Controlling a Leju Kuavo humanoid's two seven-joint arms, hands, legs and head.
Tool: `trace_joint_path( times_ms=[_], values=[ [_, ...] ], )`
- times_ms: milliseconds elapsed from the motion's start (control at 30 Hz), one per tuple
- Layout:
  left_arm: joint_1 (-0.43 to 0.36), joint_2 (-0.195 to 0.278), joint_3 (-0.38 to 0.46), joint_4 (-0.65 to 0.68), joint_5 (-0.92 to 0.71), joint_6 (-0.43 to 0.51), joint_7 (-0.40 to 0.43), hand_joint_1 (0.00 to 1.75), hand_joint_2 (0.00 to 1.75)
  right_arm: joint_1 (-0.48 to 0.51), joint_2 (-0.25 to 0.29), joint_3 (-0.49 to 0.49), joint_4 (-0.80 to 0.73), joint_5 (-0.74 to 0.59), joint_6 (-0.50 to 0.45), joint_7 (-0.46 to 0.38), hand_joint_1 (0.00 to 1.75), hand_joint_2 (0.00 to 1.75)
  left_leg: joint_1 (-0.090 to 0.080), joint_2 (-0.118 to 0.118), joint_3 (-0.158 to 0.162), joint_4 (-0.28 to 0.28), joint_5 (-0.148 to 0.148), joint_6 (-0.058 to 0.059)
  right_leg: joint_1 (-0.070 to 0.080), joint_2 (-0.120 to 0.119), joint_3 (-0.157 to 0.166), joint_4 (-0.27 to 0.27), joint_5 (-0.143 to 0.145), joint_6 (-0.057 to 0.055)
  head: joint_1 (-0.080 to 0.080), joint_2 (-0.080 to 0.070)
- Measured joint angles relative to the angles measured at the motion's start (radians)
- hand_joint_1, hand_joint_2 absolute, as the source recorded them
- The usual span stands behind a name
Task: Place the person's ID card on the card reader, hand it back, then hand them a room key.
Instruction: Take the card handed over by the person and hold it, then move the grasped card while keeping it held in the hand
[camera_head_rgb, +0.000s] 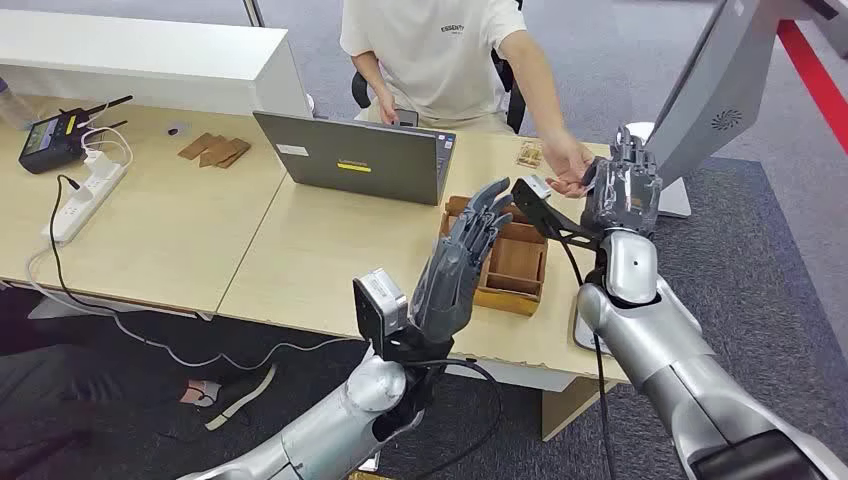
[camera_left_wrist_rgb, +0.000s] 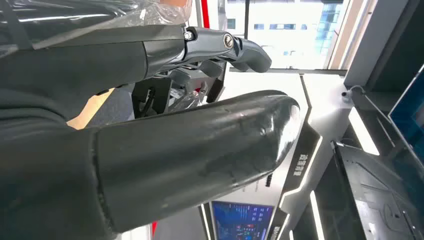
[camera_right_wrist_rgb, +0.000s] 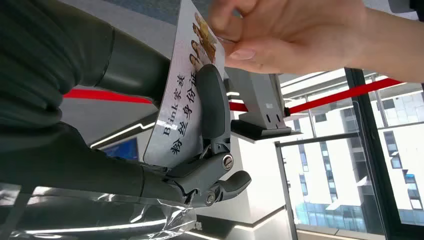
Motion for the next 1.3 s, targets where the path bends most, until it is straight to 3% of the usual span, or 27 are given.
trace_joint_path(
  times_ms=[233,933,1300],
  values=[
    [0.001,0.001,0.000,0.000,-0.004,0.019,0.009,0.00,0.00,0.007,-0.016,-0.006,-0.006,-0.038,0.002,-0.012,1.75,1.75,0.000,0.000,0.000,0.000,0.000,0.000,0.000,0.000,0.000,0.000,0.000,0.000,0.000,0.000],
    [0.019,0.026,-0.009,-0.018,-0.029,0.059,0.047,0.00,0.00,0.136,-0.160,-0.025,-0.050,-0.092,0.027,0.008,1.75,1.75,0.000,0.000,0.000,0.000,0.000,0.000,0.000,0.000,0.000,0.000,0.000,0.000,0.000,0.000],
    [0.020,0.035,-0.015,-0.042,-0.019,0.103,0.059,0.00,0.00,0.197,-0.172,-0.025,-0.047,-0.108,0.036,-0.012,1.75,1.75,0.000,0.000,0.000,0.000,0.000,0.000,0.000,0.000,0.000,0.000,0.000,0.000,0.000,0.000]
  ],
)
